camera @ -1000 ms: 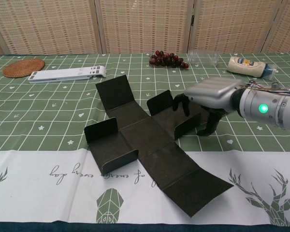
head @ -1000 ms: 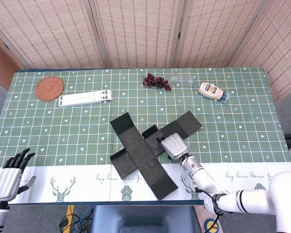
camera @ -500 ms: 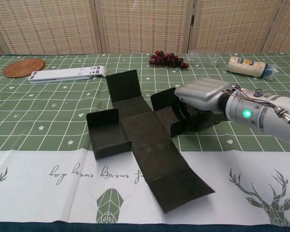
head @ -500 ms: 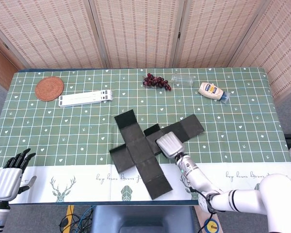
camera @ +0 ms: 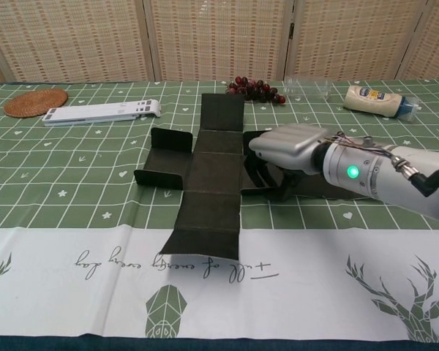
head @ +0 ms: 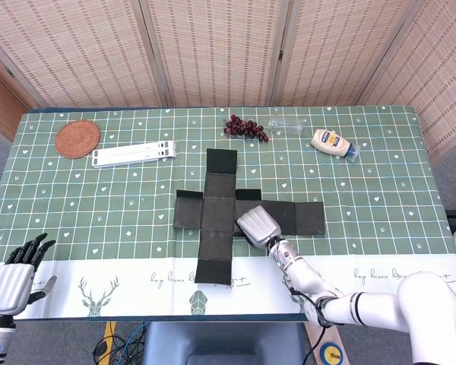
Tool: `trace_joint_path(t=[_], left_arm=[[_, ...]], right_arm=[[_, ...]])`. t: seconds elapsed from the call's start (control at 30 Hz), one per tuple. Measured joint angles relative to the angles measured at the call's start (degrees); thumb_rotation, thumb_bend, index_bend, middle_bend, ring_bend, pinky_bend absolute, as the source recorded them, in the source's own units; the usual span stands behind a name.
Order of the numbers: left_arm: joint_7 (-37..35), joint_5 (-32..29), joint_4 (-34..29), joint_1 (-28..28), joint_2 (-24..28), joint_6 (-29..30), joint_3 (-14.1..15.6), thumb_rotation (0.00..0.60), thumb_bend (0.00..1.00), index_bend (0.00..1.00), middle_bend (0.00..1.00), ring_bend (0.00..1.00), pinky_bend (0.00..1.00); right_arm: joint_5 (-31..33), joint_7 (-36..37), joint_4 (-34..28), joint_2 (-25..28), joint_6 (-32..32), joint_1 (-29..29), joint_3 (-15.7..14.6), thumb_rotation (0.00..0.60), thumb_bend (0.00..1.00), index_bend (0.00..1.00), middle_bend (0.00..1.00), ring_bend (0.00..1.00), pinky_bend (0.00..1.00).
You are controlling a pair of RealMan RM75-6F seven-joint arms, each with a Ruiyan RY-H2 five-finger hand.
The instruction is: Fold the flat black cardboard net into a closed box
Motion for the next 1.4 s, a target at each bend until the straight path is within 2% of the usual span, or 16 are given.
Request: trace_joint_path(t=[0.5,0.73,0.83,0.9,1.0,1.07,1.17,1.4], left_arm=[[1.8,-0.2,-1.5,-0.3,0.4,-0.3,-0.1,0.600,0.27,0.16,0.10,0.14,0.20],[2.8,-0.2,-2.5,-0.5,0.5,-0.5,-0.1,0.600,0.27,0.16,0.10,0.14,0.20],[2.9,-0.4,-2.6,-0.5,0.6,-0.5,-0.1,0.600,0.27,0.16,0.10,0.14,0.20],[2.9,-0.4,-2.6,-0.5,0.6,-0.6,-0.1,0.600,0.27,0.16,0.10,0.14,0.20],[2.9,-0.3,-2.5,-0.6,0.5,-0.7,-0.1,0.600,0.27,0.16,0.10,0.14,0.20],[2.9,-0.2,-2.4,-0.8,0.4,-0.7,-0.2,0.600,0.27,0.16,0.10,0.14,0.20],[2.8,-0.2,-2.3,-0.9,0.2,-0.8,-0.3,0.600,0.27,0.16,0.10,0.14,0.20],[2.6,0.1,-2.0,-1.5,0.0,-1.2,-0.4,0.600,0.27,0.16,0.10,0.14,0.20]], right_arm=[[-18.2,16.9,6.0,4.4,-3.8,1.0,-0.1,0.600,0.45,0.56,0.59,0.94,1.00],[-21.1,20.3,8.5,4.5,-4.1,0.8,-0.3,0.600,0.44,0.56,0.58,0.93,1.00],[-21.4,21.0,9.0,4.1,-3.6,0.2,-0.4,0.600,0.43,0.55,0.52,0.92,1.00],[-21.3,21.0,9.0,4.1,-3.0,-0.4,-0.4,0.600,0.43,0.50,0.46,0.90,1.00],[-20.8,20.4,8.6,4.1,-2.0,-1.2,-0.2,0.600,0.42,0.33,0.37,0.88,1.00],[-20.1,19.6,8.0,4.5,-1.3,-1.8,0.1,0.600,0.37,0.19,0.29,0.85,1.00],[-19.2,18.7,6.5,5.1,-0.5,-2.6,0.5,0.600,0.30,0.07,0.20,0.82,1.00],[-15.4,16.2,1.8,8.3,1.4,-4.9,1.4,0.600,0.22,0.01,0.16,0.81,1.00]])
